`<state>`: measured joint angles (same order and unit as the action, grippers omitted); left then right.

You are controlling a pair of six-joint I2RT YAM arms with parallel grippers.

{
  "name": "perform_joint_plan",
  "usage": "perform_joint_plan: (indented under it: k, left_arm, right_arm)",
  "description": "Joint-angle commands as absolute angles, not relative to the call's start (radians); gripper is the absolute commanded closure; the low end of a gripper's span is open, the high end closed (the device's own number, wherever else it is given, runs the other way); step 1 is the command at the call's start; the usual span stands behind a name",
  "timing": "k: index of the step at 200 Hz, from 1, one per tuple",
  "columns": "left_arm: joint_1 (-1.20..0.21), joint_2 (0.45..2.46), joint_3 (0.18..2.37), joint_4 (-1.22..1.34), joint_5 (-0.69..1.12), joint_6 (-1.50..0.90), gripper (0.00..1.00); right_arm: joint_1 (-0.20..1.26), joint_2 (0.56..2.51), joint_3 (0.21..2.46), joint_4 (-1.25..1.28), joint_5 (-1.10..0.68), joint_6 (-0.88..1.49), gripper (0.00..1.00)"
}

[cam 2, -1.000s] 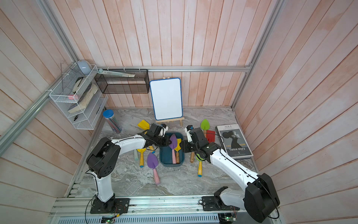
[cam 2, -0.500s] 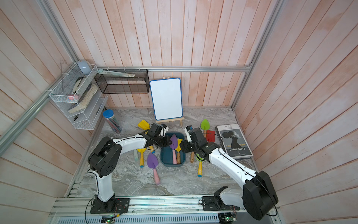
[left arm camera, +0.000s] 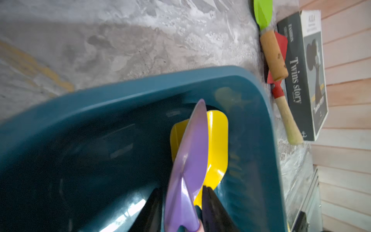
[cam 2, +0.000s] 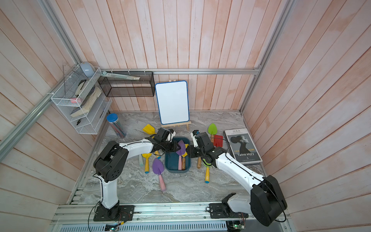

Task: Put the shovel into the storage box
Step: Place the shovel in the storage box.

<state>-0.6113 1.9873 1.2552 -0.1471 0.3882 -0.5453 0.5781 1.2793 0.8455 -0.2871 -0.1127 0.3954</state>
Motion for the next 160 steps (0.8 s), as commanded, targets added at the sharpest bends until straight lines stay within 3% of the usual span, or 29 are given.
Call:
perform_joint_plan:
  k: [1, 98, 160]
  left_arm:
    - [-0.613, 2.021, 1.271, -0.194, 0.373, -0.539, 0.56]
    - [-0.65, 2.059, 1.411, -0.361, 0.256, -0.52, 0.41]
    - [-0.655, 2.068, 1.46, -0.437, 0.182, -0.529, 0.36]
  right_arm:
    - [0.582, 1.287, 0.845, -0.279, -0.102, 0.388, 0.47]
    - [0.583, 1.287, 0.847, -0.281, -0.1, 0.383, 0.47]
    - [0.581, 1.288, 0.848, -0.284, -0.098, 0.383, 0.47]
